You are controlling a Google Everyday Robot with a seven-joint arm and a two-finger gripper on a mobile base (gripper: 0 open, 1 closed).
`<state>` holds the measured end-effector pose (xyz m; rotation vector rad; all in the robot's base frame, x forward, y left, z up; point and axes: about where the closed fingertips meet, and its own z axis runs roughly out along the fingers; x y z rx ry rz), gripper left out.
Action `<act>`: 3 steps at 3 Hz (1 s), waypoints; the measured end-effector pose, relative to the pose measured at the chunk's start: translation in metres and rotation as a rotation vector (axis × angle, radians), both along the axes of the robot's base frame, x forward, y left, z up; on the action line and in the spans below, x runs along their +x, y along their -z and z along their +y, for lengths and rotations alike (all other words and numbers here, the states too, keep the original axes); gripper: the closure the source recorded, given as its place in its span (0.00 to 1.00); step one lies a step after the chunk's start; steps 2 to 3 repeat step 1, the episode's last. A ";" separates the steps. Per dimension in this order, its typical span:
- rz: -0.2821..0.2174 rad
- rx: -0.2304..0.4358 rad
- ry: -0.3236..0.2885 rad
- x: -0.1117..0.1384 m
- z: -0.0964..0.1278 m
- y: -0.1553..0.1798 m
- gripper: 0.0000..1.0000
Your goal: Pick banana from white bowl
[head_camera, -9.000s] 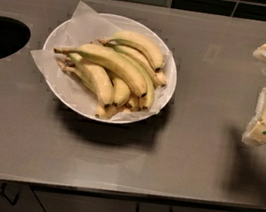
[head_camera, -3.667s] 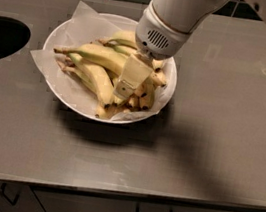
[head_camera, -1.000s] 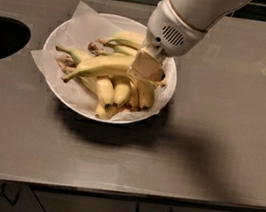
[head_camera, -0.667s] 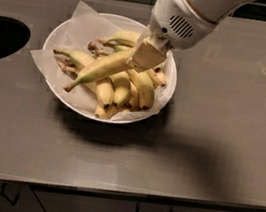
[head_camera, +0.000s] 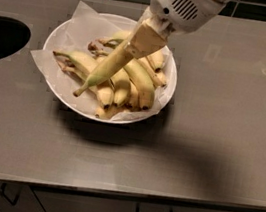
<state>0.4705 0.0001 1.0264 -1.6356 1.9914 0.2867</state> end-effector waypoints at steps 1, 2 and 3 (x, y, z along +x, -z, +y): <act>0.000 0.000 0.000 0.000 0.000 0.000 1.00; 0.000 0.000 0.000 0.000 0.000 0.000 1.00; 0.000 0.000 0.000 0.000 0.000 0.000 1.00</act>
Offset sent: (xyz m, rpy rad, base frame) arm 0.0000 0.0000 0.0000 0.0000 0.0000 0.0000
